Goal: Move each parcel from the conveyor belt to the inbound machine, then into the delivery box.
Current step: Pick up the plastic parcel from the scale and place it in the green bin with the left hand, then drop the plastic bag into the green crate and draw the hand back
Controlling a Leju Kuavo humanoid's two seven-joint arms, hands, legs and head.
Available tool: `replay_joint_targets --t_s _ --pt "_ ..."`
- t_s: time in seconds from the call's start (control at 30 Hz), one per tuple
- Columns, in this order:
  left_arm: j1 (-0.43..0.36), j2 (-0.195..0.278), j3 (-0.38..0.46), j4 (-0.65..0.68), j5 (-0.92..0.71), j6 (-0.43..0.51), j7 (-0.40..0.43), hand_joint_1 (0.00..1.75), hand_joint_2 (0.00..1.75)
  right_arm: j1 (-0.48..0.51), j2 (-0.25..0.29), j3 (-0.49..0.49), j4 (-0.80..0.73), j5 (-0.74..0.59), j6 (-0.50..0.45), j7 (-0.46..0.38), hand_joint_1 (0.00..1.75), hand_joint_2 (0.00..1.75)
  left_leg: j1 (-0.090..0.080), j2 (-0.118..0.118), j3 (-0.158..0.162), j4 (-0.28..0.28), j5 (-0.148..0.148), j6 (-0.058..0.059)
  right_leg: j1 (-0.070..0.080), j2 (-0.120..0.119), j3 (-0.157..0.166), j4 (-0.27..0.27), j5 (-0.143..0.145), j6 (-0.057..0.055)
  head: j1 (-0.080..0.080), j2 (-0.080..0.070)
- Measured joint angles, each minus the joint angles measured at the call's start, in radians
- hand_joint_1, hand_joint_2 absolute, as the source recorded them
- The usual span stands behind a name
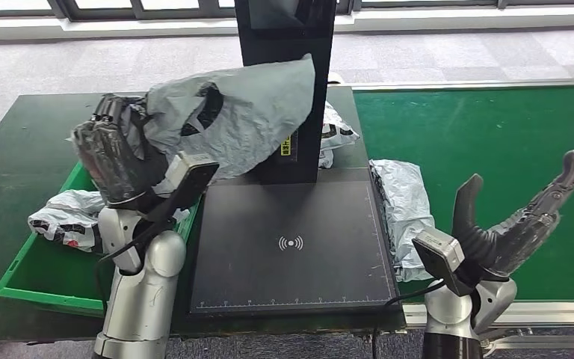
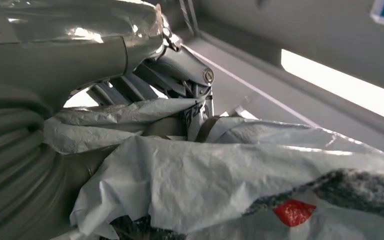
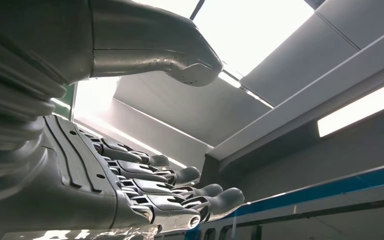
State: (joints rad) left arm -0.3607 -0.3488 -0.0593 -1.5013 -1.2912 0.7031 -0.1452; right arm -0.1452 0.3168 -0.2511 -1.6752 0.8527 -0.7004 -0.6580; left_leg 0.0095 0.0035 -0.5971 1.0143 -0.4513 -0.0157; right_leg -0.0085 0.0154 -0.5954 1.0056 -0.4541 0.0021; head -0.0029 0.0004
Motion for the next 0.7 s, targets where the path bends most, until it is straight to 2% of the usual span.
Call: replay_joint_targets --t_s 0.17,0.33,0.5,0.6,0.7 --pt "0.015 0.002 0.157 -0.115 0.085 0.000 -0.072 1.75 1.75 0.004 0.000 -0.009 -0.011 -0.002 0.000 0.008 0.00 1.75 0.000 -0.001 0.000 0.000 0.000 0.000 -0.001 -0.001 0.000 0.000 0.000 0.000 0.000 0.000" --pt "0.000 0.002 0.267 -0.145 0.066 0.000 -0.086 1.75 1.75 0.011 -0.001 -0.017 -0.012 -0.013 0.000 -0.016 0.00 1.75 0.000 -0.001 0.000 0.000 0.000 0.000 -0.001 -0.001 0.000 0.000 0.000 0.000 0.000 0.000" --pt "-0.030 0.001 0.339 -0.133 0.033 0.000 -0.102 1.75 1.75 0.017 -0.001 -0.017 -0.012 -0.019 0.000 -0.028 0.00 1.75 0.000 -0.001 0.000 0.000 0.000 0.000 -0.001 -0.001 0.000 0.000 0.000 0.000 0.000 0.000" --pt "-0.075 0.001 0.409 -0.074 -0.011 -0.002 -0.127 1.75 1.75 0.024 -0.001 -0.017 -0.012 -0.024 0.000 -0.025 0.00 1.75 0.000 -0.003 0.000 0.000 0.000 0.000 -0.001 -0.002 0.000 0.000 0.000 0.000 0.000 0.000" --pt "-0.095 0.001 0.470 -0.010 -0.055 -0.003 -0.117 1.75 1.75 0.031 -0.002 -0.018 -0.012 -0.023 0.000 -0.018 0.00 1.75 0.000 -0.002 0.000 0.000 0.000 0.000 -0.001 -0.002 0.000 0.000 0.000 0.000 0.000 0.000"
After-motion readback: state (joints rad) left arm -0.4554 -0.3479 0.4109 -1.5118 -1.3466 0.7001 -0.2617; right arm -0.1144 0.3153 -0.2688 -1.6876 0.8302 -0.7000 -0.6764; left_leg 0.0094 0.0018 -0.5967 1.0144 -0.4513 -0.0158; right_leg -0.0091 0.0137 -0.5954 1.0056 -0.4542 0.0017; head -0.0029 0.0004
